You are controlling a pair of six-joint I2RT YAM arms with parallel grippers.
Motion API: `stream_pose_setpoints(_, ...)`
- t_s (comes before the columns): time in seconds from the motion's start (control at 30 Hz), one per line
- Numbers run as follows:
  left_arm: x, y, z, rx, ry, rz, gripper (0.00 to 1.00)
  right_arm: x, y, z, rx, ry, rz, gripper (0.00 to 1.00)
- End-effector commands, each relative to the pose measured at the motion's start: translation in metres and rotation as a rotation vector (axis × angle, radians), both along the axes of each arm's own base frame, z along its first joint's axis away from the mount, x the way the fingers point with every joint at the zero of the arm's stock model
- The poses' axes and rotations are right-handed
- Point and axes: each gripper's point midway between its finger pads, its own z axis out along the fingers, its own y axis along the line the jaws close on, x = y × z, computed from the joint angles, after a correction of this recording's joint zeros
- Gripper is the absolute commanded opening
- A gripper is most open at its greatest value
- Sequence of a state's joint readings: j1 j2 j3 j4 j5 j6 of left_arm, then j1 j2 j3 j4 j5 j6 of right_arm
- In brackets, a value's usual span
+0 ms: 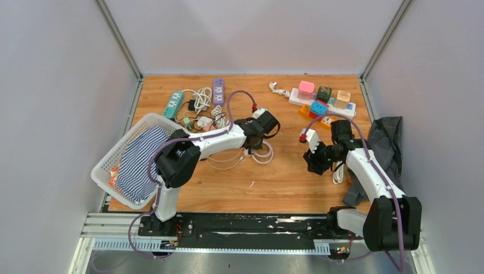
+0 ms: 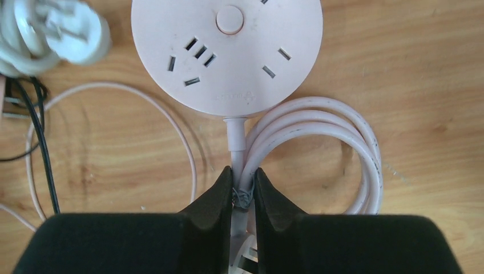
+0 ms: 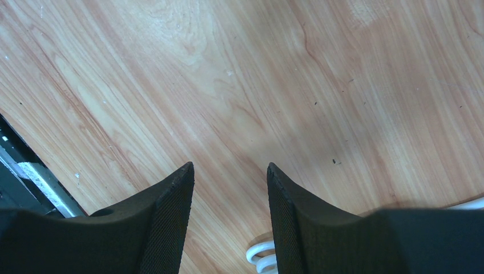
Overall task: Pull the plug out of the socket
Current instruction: Place the socket at the corner of the board.
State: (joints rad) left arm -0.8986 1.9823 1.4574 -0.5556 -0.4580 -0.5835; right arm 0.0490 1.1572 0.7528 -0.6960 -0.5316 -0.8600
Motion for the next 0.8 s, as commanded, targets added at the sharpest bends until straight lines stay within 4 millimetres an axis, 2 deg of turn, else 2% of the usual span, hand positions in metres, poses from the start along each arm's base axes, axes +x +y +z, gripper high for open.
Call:
stream_pose_setpoints(0.0, 0.030, -0.002, 0.011, -0.035, 0.027, -0.036, 0.00, -0.007, -0.002, -0.004, 0.008, 0.019, 0.001, 0.52)
stream_pose_setpoints(0.2, 0.074, -0.002, 0.015, -0.101, 0.049, -0.014, 0.00, -0.008, -0.003, -0.006, 0.003, 0.025, 0.001, 0.52)
stream_pose_setpoints(0.37, 0.119, 0.018, 0.022, -0.064, 0.046, 0.033, 0.00, -0.008, -0.002, -0.006, 0.006, 0.025, 0.001, 0.52)
stream_pose_setpoints(0.5, 0.147, 0.040, 0.026, -0.100, 0.053, 0.087, 0.01, -0.007, -0.005, -0.008, -0.003, 0.027, -0.010, 0.52)
stream_pose_setpoints(0.57, 0.160, 0.063, 0.027, -0.102, 0.055, 0.142, 0.07, -0.007, -0.007, -0.007, -0.002, 0.026, -0.020, 0.52)
stream_pose_setpoints(0.67, 0.167, 0.083, 0.022, -0.161, 0.100, 0.190, 0.12, -0.006, -0.008, -0.006, 0.005, 0.023, -0.026, 0.52)
stream_pose_setpoints(0.77, 0.166, 0.096, 0.023, -0.190, 0.124, 0.193, 0.33, -0.007, -0.007, -0.007, 0.006, 0.025, -0.025, 0.52)
